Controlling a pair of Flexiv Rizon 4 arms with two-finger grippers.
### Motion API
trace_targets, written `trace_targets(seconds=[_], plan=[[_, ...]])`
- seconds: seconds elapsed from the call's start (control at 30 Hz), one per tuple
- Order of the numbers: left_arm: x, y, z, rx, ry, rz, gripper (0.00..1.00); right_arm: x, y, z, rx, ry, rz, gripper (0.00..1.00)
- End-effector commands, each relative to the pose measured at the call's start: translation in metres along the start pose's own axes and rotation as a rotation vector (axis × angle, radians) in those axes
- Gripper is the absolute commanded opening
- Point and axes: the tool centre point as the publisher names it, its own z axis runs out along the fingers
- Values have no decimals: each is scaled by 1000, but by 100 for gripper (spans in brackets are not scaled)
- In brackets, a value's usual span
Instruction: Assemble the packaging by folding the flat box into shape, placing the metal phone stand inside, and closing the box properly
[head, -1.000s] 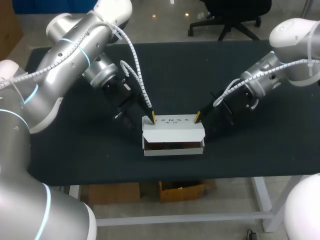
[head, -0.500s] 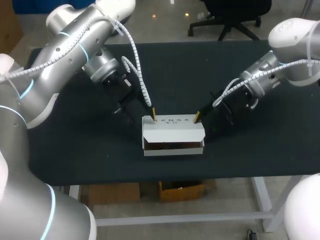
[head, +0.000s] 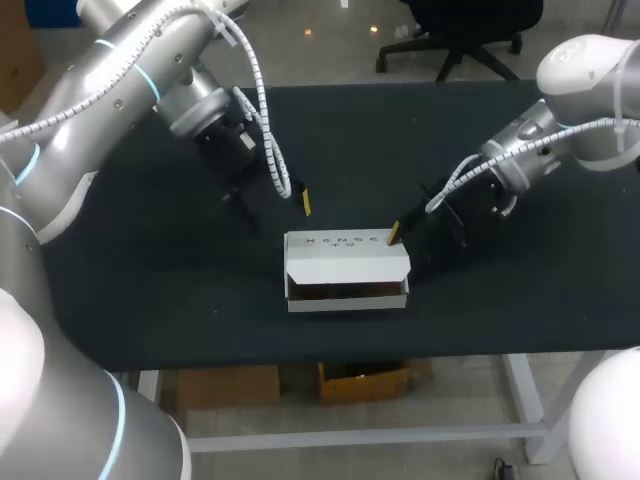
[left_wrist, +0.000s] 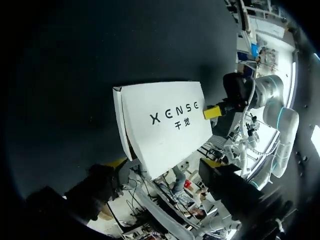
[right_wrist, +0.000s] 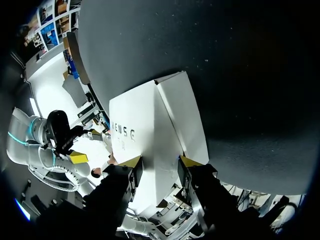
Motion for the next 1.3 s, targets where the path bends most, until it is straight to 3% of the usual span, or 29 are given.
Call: trace_targets(seconds=[0.03,0.33,0.6,0.93,1.3], plan=[[17,15,-11,213,-54,111,100,0,0,-1,1,1,0,44],[40,38,-18,228,-141,502,100,1,1,-2,-1,3,-4,44],[47,60,-7,233,-197,681,100,1,1,-2,-1,3,-5,44],[44,67,6,219,-228,738,100,1,2,-1,-1,3,-2,45],[44,67,6,219,-228,738,100,1,2,-1,-2,3,-2,45]])
